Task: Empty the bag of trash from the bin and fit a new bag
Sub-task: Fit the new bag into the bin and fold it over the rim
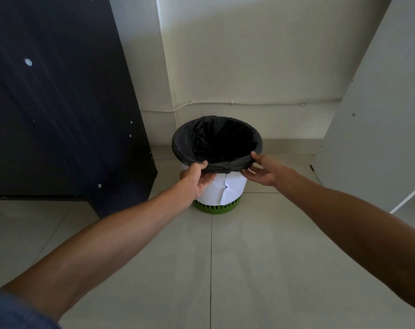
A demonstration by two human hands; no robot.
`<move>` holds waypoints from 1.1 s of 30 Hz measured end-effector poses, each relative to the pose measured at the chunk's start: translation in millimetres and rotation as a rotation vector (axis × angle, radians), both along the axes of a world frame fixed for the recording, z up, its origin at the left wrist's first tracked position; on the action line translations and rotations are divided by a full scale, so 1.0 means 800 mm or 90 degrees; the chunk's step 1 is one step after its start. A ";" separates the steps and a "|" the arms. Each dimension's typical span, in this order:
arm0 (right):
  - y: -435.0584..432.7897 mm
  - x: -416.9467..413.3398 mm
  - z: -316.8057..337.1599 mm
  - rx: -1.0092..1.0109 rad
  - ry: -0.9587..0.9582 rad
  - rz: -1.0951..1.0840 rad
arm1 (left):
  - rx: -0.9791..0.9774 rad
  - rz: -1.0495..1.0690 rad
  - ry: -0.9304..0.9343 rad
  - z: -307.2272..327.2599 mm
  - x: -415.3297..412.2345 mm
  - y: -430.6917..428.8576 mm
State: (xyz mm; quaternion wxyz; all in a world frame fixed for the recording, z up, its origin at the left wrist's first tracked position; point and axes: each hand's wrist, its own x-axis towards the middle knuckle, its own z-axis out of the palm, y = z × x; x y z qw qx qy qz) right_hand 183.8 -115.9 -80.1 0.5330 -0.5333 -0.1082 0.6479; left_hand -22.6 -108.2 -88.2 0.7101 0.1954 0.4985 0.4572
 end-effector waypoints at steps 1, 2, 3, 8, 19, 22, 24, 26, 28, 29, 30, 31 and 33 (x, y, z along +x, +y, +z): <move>-0.001 -0.001 0.001 0.007 0.005 -0.008 | 0.005 0.009 0.000 0.000 0.001 0.001; -0.002 -0.003 0.001 0.014 0.009 -0.011 | 0.007 0.019 0.007 0.000 0.001 0.001; -0.003 -0.005 0.001 0.020 0.016 -0.009 | 0.010 0.029 0.017 0.000 0.001 0.002; -0.012 -0.002 0.007 0.006 0.079 0.021 | -0.007 -0.034 0.044 0.002 0.008 -0.006; -0.011 -0.012 -0.002 0.003 0.047 0.026 | 0.029 -0.024 0.001 -0.002 0.032 -0.017; -0.011 -0.021 -0.009 0.017 0.018 0.038 | 0.043 0.023 0.009 -0.004 0.039 -0.016; -0.010 -0.028 -0.013 0.032 -0.001 0.052 | 0.050 0.062 0.005 -0.007 0.040 -0.012; -0.007 -0.032 -0.017 0.041 -0.002 0.063 | 0.052 0.087 -0.009 -0.008 0.036 -0.010; -0.008 -0.036 -0.018 0.043 -0.003 0.079 | 0.054 0.099 -0.003 -0.010 0.032 -0.006; -0.009 -0.036 -0.018 0.039 -0.008 0.086 | 0.051 0.101 0.004 -0.010 0.029 -0.005; -0.010 -0.036 -0.017 0.025 -0.023 0.090 | 0.045 0.105 0.012 -0.010 0.027 -0.003; -0.010 -0.034 -0.016 0.004 -0.045 0.088 | 0.037 0.112 0.017 -0.009 0.025 -0.002; -0.007 -0.026 -0.017 -0.033 -0.069 0.057 | 0.026 0.139 0.024 -0.006 0.019 0.003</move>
